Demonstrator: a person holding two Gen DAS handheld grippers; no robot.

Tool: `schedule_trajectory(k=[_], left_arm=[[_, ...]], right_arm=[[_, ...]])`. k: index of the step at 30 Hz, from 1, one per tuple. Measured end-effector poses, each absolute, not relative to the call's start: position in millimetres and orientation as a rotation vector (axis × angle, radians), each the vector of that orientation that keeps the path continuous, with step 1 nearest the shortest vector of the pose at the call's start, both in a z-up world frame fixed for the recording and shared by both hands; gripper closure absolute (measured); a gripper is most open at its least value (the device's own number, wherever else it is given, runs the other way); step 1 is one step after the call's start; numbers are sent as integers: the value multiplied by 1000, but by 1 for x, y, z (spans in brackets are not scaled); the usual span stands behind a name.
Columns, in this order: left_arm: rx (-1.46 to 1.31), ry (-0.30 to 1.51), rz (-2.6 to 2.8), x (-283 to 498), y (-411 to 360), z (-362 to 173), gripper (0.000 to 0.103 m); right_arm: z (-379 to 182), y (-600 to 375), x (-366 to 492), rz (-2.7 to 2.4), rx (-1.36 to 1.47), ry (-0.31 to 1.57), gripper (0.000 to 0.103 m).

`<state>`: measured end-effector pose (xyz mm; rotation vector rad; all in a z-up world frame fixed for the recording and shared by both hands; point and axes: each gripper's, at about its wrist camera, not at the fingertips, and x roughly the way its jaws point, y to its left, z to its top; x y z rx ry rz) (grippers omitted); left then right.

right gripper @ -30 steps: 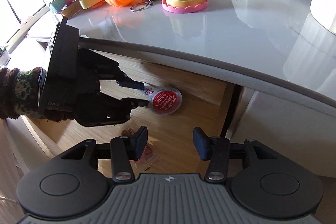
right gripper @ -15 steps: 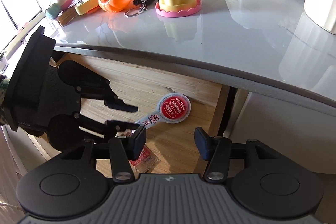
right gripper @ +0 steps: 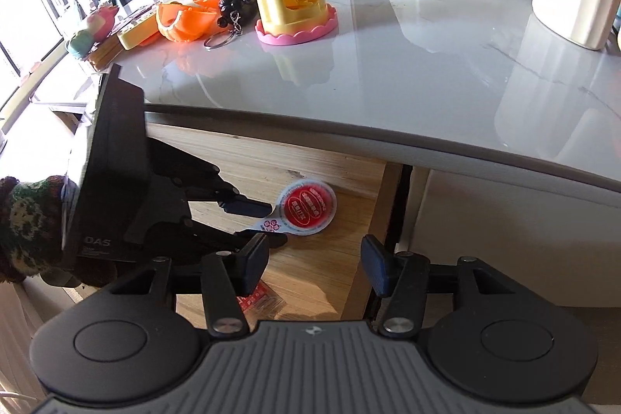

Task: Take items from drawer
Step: 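Grasp the red-and-white lollipop by its stick with the left gripper, then grasp the red-labelled hawthorn snack bag with the right gripper while the left gripper holds the lollipop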

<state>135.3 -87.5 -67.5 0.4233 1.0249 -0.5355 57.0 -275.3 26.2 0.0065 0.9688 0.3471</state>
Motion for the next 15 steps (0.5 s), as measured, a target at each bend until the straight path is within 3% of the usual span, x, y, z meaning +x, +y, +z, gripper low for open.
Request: schedule_trajectory(k=[11, 15], left_arm=[[414, 1082, -570, 135, -85, -63, 76], [507, 1083, -642, 122, -64, -38, 77]], right_arm=[[27, -275, 58, 331, 5, 967, 48], [32, -270, 66, 468, -7, 1031, 48]])
